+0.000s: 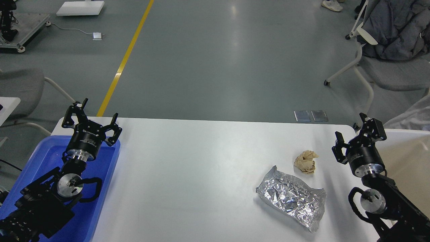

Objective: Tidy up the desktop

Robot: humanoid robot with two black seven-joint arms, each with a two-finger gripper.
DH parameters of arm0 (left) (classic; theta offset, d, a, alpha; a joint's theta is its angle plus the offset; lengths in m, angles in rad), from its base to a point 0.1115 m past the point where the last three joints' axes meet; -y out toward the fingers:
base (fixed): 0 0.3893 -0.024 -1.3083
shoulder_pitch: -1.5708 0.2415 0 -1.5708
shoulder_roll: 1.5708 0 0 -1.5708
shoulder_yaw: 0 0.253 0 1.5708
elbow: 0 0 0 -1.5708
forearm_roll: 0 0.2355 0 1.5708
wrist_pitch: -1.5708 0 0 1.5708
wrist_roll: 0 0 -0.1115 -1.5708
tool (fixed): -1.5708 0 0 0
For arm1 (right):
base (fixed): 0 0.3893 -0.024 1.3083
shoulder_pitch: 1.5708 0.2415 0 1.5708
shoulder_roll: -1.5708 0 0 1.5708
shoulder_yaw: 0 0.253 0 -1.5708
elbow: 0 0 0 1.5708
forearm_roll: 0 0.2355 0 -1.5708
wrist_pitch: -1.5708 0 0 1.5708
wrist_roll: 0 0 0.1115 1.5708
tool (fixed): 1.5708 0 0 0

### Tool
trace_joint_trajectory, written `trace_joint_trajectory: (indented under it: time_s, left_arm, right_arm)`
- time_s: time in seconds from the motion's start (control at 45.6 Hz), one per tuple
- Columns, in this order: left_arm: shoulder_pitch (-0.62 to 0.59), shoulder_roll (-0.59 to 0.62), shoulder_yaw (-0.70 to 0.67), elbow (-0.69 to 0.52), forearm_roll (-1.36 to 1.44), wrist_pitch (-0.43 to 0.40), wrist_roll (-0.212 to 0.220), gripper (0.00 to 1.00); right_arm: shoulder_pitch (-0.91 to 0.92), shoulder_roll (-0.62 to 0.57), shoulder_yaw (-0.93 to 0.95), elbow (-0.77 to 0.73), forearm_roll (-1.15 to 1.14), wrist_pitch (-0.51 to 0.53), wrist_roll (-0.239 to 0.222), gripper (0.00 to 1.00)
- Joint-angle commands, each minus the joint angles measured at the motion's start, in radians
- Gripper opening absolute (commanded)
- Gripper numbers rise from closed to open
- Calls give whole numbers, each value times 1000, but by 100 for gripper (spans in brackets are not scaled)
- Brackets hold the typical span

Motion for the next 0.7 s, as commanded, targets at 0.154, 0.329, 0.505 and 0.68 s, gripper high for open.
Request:
trace_joint_trajectory:
  time_s: [0.154, 0.329, 0.505, 0.68]
  left_arm:
    - [0, 1, 1, 0, 0, -2, 0, 100]
    - [0, 0, 1, 1, 0, 0, 0, 100]
    - [-1, 0, -1, 0, 0, 0, 0, 100]
    - [0, 0, -1, 0, 0, 0, 0, 100]
  right_arm:
    - [-2, 2, 0, 2, 0, 0, 0, 100]
    - [-15, 2, -2, 18, 2, 15, 0, 100]
    - [-5, 1, -29, 9, 0, 15, 0, 100]
    - [-2, 1, -35, 12, 2, 9, -2, 100]
